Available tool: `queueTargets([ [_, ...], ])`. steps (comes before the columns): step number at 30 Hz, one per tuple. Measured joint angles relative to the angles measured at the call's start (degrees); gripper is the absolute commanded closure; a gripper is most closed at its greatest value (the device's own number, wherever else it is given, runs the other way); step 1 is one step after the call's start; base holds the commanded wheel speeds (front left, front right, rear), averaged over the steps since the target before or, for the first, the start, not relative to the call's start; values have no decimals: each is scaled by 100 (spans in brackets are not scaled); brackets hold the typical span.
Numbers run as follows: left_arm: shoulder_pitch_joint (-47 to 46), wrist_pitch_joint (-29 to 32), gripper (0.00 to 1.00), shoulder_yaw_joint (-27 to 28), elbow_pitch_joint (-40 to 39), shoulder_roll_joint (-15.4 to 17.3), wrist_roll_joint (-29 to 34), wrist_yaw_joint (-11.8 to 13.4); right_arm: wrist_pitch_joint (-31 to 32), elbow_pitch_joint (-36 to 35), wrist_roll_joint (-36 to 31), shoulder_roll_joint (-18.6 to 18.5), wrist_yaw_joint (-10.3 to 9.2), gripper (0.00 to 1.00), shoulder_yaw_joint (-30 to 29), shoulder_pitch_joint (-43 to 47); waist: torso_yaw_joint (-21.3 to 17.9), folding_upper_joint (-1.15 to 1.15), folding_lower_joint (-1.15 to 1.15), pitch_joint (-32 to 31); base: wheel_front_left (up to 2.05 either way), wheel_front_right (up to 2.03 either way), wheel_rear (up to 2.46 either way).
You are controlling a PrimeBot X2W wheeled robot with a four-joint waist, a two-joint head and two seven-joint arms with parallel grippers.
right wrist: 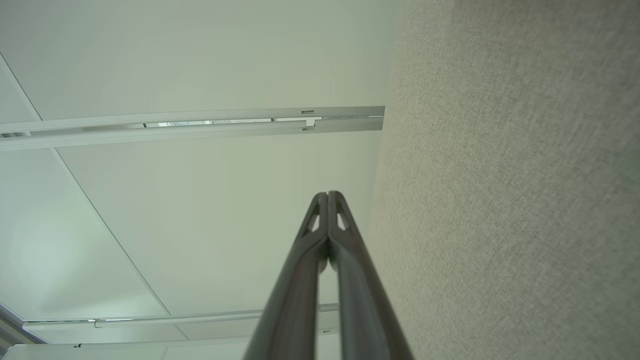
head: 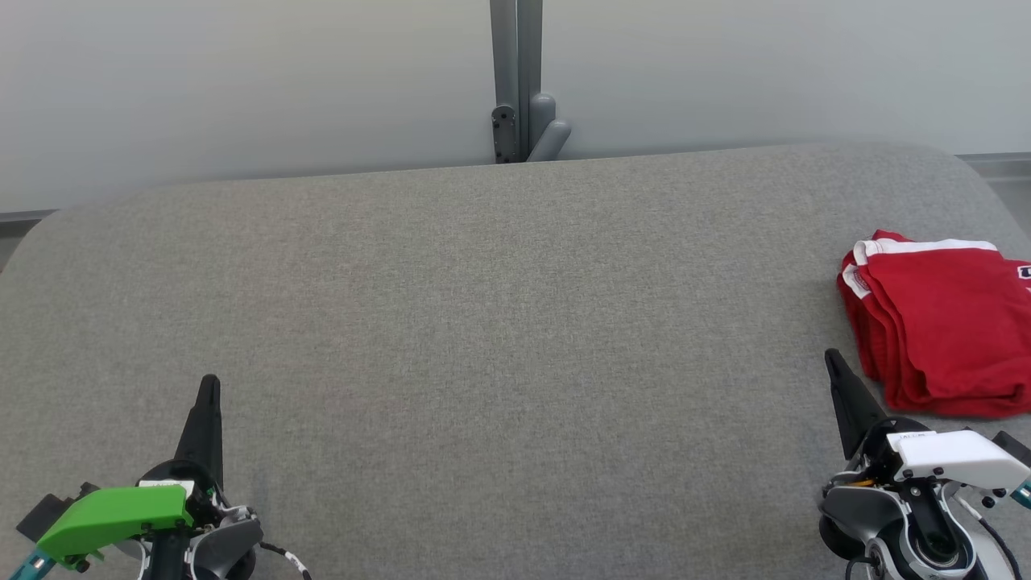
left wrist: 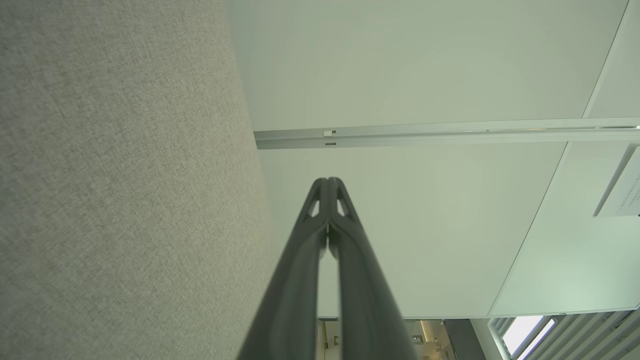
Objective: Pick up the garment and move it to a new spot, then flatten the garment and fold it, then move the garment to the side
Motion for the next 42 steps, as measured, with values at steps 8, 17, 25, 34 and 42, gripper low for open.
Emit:
queueTargets([
  [8,0,0,100,0,0,0,0,0,0,0,0,0,0,100,0,0,0,0,0,0,0,0,0],
  [17,-1,0,100,0,0,0,0,0,0,0,0,0,0,100,0,-1,0,0,0,0,0,0,0],
  [25,-1,0,100,0,0,0,0,-1,0,0,0,0,0,100,0,-1,0,0,0,0,0,0,0],
  [34,-1,0,100,0,-1,0,0,-1,0,0,0,0,0,100,0,-1,0,0,0,0,0,0,0],
  [42,-1,0,100,0,-1,0,0,-1,0,0,0,0,0,100,0,-2,0,0,0,0,0,0,0],
])
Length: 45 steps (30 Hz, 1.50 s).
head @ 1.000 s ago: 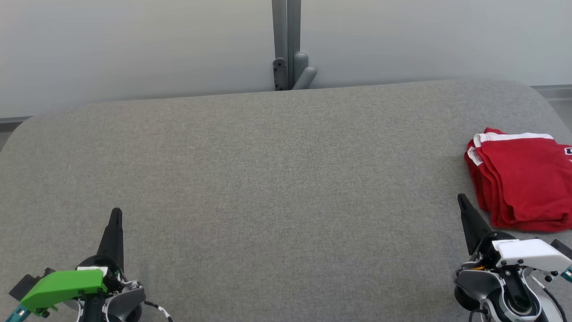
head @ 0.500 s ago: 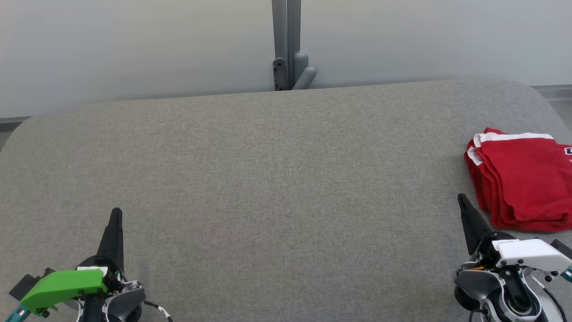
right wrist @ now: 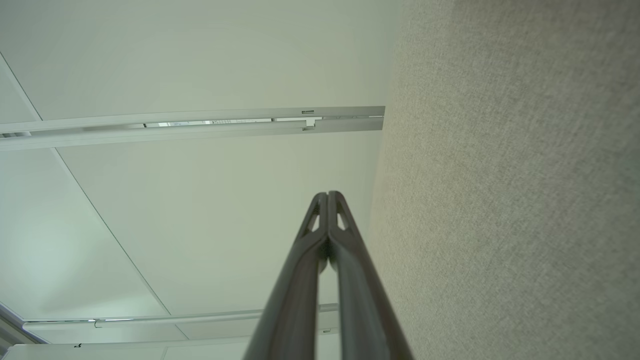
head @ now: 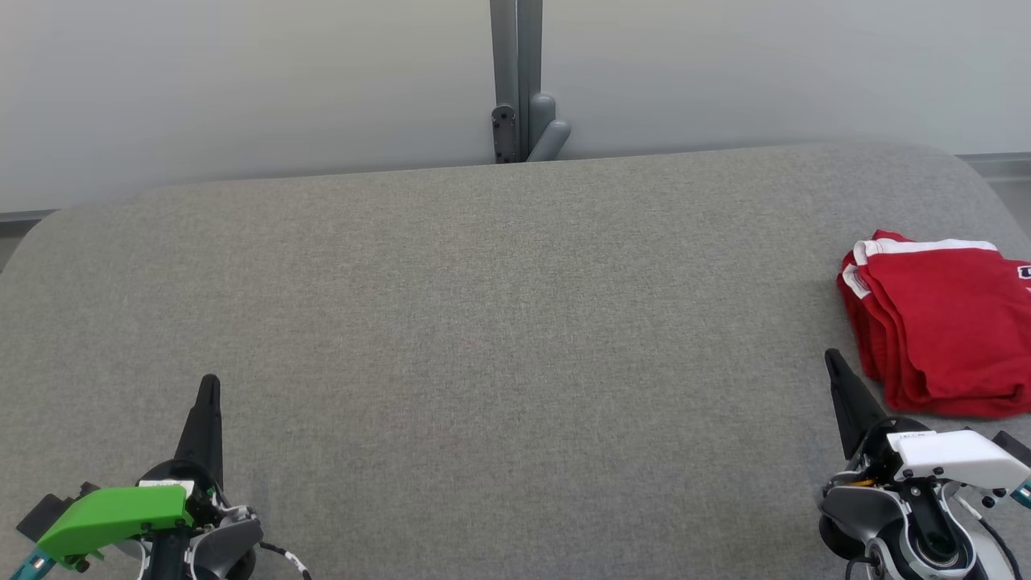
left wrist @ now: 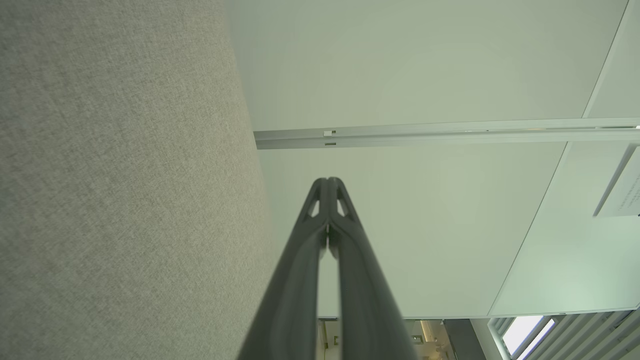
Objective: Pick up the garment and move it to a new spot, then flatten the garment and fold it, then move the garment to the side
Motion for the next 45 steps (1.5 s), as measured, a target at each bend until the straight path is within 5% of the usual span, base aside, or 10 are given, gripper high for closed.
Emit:
queueTargets([
  [45,0,0,100,0,0,0,0,0,0,-1,0,0,0,100,0,-1,0,0,0,0,0,0,0],
])
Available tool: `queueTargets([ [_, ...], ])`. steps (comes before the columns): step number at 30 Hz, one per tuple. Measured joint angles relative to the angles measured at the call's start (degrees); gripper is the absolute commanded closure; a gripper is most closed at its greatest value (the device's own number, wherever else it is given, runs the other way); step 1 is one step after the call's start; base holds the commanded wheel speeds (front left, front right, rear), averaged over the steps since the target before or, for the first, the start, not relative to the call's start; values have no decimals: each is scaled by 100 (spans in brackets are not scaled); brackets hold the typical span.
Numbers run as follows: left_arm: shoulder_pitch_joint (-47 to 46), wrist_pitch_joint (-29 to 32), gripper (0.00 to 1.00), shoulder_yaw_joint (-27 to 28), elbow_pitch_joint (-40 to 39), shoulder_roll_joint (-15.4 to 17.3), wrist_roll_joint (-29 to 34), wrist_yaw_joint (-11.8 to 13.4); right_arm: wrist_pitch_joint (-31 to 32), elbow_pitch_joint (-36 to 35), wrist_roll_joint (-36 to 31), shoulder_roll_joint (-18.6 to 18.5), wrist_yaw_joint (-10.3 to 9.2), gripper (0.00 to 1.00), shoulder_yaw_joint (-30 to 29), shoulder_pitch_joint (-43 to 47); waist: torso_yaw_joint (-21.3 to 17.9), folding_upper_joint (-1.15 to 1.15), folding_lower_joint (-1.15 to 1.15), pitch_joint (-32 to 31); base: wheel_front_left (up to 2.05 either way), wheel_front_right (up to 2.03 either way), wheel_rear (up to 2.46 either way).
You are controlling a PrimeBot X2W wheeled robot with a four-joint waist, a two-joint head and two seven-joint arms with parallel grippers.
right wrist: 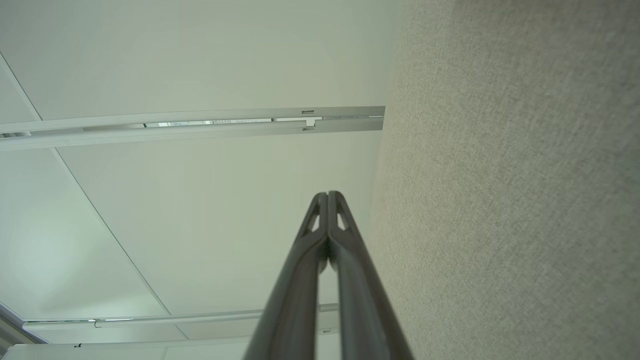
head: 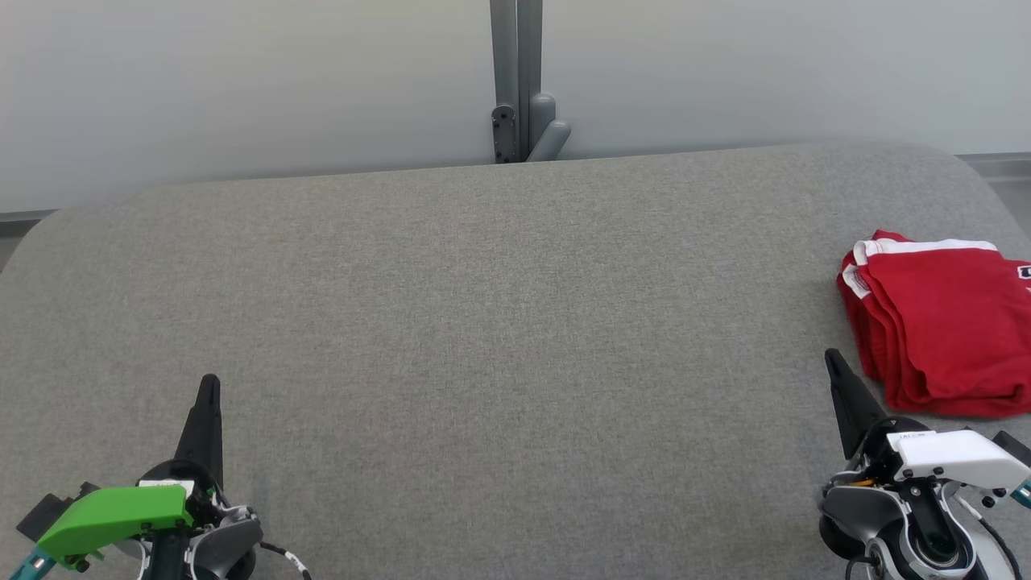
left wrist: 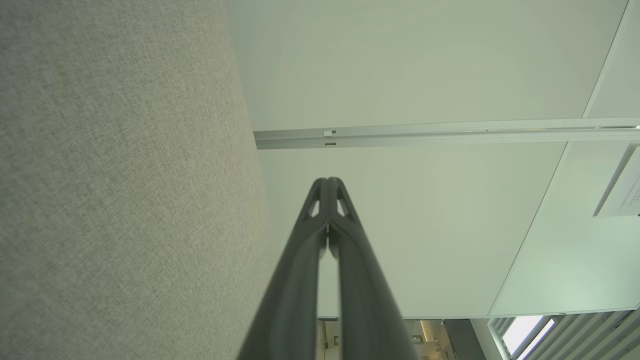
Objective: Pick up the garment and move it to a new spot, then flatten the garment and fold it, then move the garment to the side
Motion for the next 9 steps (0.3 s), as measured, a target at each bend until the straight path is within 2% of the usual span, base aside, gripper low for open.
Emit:
queueTargets([
  [9,-1,0,100,0,0,0,0,0,0,0,0,0,0,100,0,0,0,0,0,0,0,0,0],
])
